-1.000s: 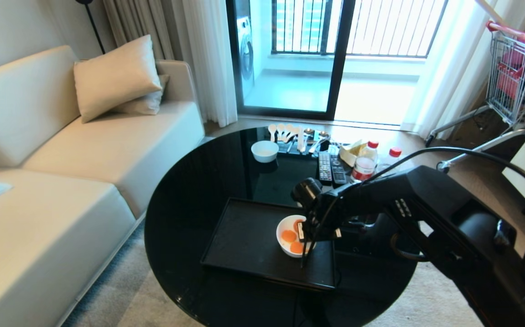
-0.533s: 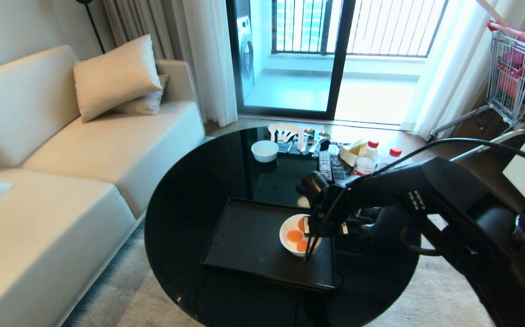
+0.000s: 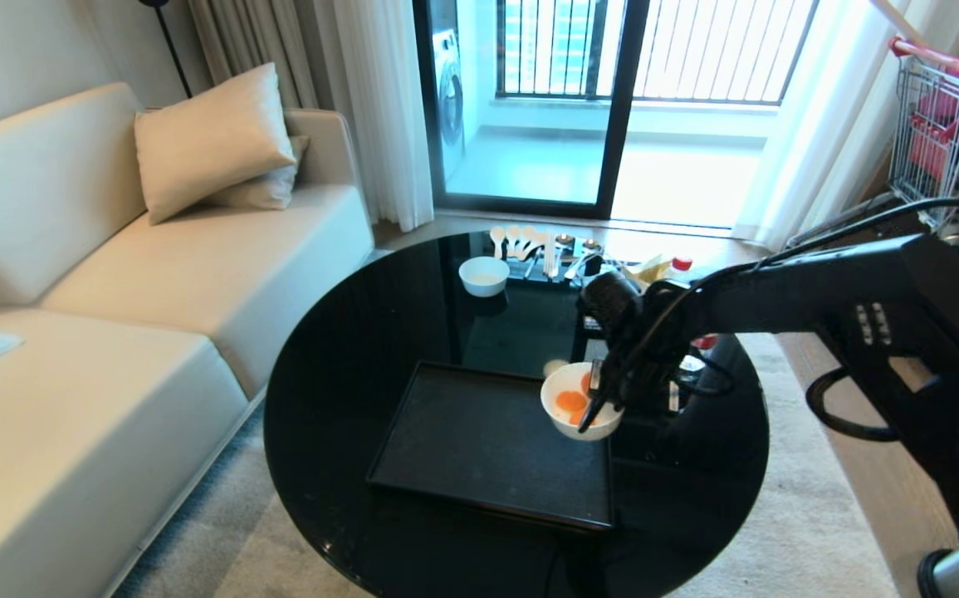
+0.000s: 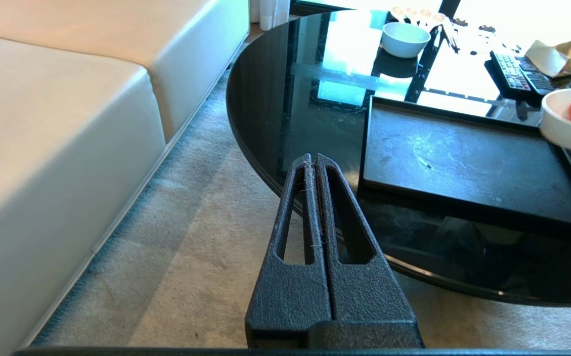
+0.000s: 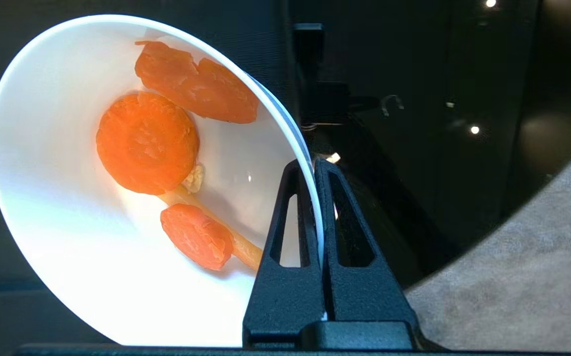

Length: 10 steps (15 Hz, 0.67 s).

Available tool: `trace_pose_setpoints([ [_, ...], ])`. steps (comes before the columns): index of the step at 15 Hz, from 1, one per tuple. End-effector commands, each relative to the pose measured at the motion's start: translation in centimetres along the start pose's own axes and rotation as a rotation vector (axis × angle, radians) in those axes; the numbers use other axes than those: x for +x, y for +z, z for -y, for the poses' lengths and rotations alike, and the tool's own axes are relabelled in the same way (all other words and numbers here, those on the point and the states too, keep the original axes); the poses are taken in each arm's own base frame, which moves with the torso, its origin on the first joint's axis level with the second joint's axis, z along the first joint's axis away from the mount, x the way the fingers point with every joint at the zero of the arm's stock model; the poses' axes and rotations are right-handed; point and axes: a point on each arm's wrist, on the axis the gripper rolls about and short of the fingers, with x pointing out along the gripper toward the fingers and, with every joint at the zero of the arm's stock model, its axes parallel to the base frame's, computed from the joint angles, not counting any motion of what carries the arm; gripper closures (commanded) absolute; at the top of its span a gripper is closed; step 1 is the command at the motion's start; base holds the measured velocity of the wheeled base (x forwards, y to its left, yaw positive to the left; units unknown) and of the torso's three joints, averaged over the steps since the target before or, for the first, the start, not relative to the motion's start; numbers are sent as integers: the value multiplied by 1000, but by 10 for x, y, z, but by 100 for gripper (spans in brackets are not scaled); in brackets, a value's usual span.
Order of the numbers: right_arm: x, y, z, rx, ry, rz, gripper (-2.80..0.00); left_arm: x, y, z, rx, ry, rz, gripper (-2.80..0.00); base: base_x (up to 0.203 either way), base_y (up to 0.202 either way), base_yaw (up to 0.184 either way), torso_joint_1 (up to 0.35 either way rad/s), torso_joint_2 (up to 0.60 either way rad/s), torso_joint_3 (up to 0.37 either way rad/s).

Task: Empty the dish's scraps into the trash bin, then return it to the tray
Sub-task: Pick up the bowl with leftover food, then move the bowl over the trash can

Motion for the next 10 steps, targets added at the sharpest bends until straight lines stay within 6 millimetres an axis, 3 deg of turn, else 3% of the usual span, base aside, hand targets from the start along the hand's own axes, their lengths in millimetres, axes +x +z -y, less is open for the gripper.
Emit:
trace_pose_setpoints([
  [1,-40,7,19,44,20,40,0,0,0,0,-1,1,1,0,0,0,0,0,0,0],
  [6,-97,-13,78,93,-10,40,0,0,0,0,-1,1,1,0,0,0,0,0,0,0],
  [10,-131,-62,131,111,-32,31,0,0,0,0,-1,1,1,0,0,0,0,0,0,0],
])
